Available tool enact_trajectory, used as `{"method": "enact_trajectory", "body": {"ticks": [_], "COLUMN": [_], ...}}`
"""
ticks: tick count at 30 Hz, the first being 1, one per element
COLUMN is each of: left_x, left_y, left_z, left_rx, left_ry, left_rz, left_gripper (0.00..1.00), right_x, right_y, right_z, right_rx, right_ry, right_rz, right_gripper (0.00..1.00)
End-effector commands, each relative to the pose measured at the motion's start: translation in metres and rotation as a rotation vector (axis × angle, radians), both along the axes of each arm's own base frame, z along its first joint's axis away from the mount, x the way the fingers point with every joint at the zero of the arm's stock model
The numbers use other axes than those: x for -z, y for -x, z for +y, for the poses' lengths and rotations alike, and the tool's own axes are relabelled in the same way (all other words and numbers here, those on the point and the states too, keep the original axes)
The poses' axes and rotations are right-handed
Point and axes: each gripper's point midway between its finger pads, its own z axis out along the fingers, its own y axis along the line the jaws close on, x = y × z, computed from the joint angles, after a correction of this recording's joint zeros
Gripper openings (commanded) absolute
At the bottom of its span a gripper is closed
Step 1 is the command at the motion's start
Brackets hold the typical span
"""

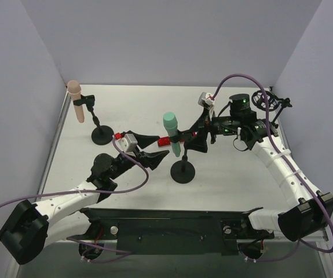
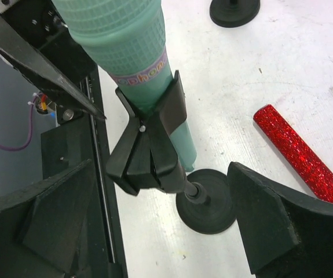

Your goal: Attach the microphones to the stand

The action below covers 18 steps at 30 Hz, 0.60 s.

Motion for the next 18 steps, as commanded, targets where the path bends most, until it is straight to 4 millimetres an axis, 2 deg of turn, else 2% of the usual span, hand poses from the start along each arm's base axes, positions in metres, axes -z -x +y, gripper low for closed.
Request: {"method": "enact_trajectory", "body": {"ticks": [1,4,7,10,12,16,18], "left_x": [0.014,0.027,0.045,0.061,0.065,0.056,0.051], "left_y": [0.006,0.020,0.037,0.047,0.055,0.066,0.063], "left_z": [0.011,0.012,0.000,-0.014,-0.025,-0.050,-0.057], "left_rx": [-0.038,-0.031,-0.011,-0.005,-0.005,-0.018,-0.049], "left_ry": [-0.082,-0.126,-0.181,-0.248,-0.268,-0.266,-0.246], "left_rz": [0.069,0.063,0.061,0.048,0.038,0.011,0.001], "left_gripper": [0.79,0.76,0.72,0.69,0.68,0.64,0.64], "right_x": [-0.008,0.008,0.027,0.036,0.042,0.054,0.065], "right_y": [0.010,0.013,0.012,0.011,0.012,0.008,0.009], "right_z": [-0.011,-0.021,-0.032,-0.040,-0.043,-0.046,-0.047], "right_rx": [-0.030,-0.018,-0.008,0.008,0.016,0.057,0.065], "right_ry": [-0.015,0.044,0.110,0.130,0.131,0.106,0.101], "right_rz": [-0.078,-0.098,-0.136,-0.151,-0.158,-0.156,-0.151], "right_gripper": [0.93,0.96,0.96,0.97,0.97,0.98,0.98]}}
